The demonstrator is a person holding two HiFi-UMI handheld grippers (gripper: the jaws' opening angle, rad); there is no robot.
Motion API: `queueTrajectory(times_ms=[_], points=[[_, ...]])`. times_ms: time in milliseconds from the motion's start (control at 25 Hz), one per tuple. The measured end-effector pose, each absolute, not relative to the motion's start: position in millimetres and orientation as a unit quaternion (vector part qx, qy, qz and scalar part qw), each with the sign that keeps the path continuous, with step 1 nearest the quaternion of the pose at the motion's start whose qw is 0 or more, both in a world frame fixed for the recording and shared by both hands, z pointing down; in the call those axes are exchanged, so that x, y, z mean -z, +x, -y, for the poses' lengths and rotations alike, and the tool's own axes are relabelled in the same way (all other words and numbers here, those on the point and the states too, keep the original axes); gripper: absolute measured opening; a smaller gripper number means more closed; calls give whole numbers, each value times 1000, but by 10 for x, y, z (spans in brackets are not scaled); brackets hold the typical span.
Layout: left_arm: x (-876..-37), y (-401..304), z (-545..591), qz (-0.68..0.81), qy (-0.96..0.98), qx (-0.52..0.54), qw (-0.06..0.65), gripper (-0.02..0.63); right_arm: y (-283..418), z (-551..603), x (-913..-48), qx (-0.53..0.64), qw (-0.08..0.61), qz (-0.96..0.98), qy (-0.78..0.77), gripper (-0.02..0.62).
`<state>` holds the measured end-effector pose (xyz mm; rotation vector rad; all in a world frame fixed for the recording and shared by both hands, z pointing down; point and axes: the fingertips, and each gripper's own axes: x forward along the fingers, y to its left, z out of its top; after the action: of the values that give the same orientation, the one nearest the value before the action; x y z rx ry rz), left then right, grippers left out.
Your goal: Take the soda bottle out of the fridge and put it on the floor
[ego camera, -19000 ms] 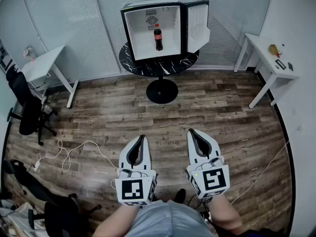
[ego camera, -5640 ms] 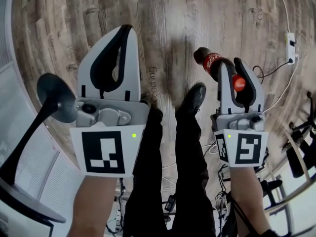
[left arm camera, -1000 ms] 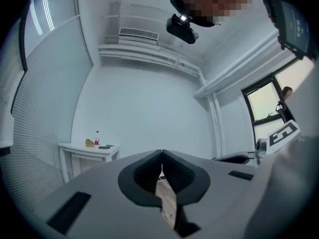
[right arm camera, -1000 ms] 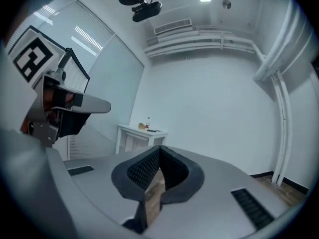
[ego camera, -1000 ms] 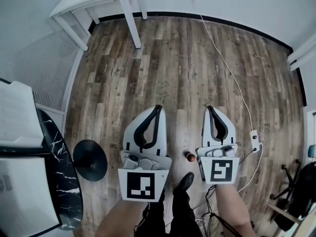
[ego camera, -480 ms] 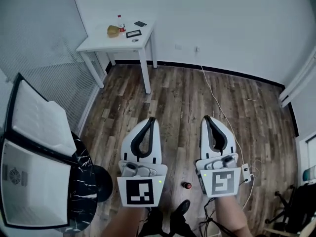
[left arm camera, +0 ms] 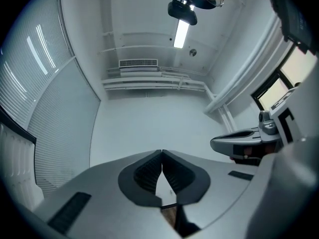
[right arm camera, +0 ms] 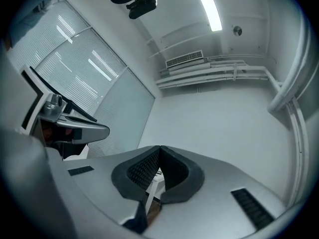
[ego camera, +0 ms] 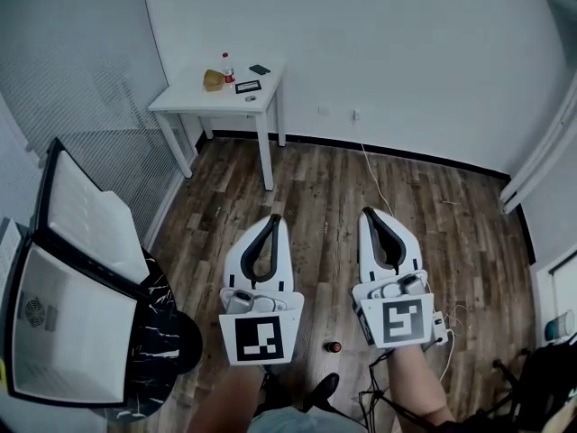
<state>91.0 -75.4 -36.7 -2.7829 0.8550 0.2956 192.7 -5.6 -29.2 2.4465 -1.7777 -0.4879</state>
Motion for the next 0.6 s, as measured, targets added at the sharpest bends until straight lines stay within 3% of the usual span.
queueTrajectory(times_ms=[600], points=[[509, 846, 732, -288, -945, -118, 101, 17, 1902, 24, 521, 191, 30, 564, 803, 11]])
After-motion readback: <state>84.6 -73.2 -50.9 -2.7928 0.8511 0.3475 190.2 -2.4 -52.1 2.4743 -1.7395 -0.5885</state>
